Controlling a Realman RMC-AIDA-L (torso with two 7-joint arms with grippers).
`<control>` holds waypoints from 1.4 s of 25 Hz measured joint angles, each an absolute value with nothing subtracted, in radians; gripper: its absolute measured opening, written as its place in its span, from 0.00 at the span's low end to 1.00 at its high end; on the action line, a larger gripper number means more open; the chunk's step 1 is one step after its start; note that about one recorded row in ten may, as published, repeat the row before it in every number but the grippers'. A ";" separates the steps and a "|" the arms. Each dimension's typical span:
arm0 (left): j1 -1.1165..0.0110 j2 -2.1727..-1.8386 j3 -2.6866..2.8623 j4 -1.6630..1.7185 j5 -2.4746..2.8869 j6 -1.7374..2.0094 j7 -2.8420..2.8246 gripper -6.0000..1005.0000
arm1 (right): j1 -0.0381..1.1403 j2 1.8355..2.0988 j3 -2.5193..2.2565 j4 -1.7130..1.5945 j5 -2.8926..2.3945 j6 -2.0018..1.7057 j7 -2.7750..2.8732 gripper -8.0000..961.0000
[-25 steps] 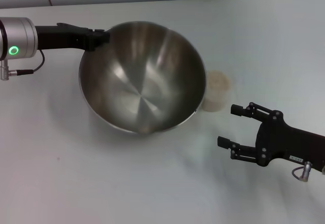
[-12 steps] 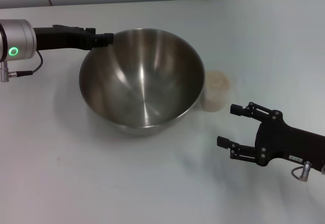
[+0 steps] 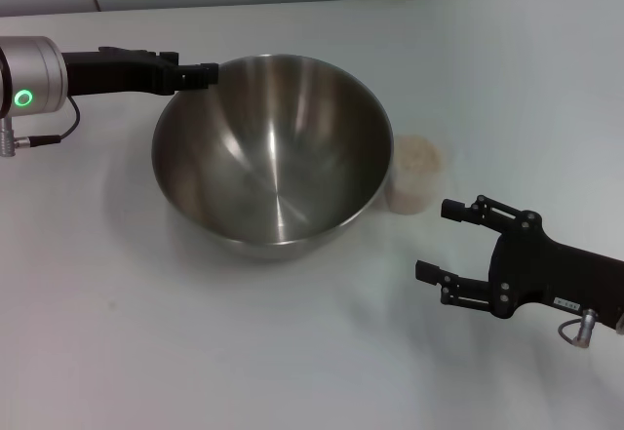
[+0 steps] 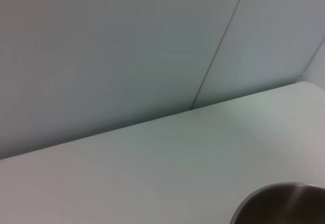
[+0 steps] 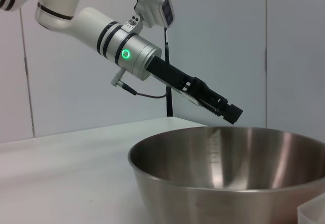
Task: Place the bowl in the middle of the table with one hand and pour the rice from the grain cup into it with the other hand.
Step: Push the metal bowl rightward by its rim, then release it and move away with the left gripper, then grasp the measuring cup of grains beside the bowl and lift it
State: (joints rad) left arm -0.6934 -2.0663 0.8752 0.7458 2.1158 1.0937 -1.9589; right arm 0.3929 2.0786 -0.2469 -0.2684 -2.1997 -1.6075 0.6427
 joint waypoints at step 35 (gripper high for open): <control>-0.193 -2.048 0.688 0.449 1.482 1.737 -0.986 0.81 | 0.391 2.079 -0.247 -0.276 -2.200 -1.605 0.643 0.85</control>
State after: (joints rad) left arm -0.1928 -2.0477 0.6881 0.4485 1.4819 1.7374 -0.9858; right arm 0.3912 2.0786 -0.2469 -0.2759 -2.1997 -1.6054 0.6427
